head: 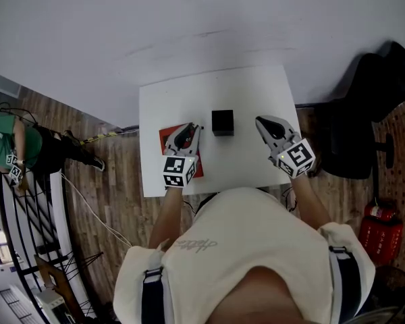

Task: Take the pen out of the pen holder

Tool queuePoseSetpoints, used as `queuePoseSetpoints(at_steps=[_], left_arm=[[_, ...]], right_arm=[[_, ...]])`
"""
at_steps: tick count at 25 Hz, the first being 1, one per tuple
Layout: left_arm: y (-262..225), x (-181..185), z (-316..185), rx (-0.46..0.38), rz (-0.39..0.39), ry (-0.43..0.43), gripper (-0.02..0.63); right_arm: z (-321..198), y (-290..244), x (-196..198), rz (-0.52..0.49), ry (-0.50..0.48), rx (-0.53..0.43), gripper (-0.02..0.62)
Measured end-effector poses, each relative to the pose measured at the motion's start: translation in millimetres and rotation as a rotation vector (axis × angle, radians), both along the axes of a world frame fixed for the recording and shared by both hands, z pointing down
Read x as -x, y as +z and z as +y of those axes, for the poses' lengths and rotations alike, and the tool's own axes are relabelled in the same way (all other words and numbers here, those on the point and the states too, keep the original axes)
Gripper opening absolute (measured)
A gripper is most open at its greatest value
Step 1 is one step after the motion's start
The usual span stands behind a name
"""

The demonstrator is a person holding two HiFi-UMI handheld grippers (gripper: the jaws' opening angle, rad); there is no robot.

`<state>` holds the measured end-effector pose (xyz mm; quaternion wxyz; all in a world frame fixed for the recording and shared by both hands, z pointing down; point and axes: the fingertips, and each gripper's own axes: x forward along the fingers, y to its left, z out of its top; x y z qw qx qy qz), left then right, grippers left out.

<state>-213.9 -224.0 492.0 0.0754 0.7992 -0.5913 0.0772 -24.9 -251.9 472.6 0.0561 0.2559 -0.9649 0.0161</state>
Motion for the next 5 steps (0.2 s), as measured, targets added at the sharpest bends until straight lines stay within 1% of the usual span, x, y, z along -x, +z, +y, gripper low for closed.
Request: queuePoseSetpoints(at_steps=[5], left_arm=[[1.0,1.7,-2.2,0.004,0.006,0.008,0.086]], right_arm=[[2.3,6.2,-1.2,0.007,0.012,0.015,0.008]])
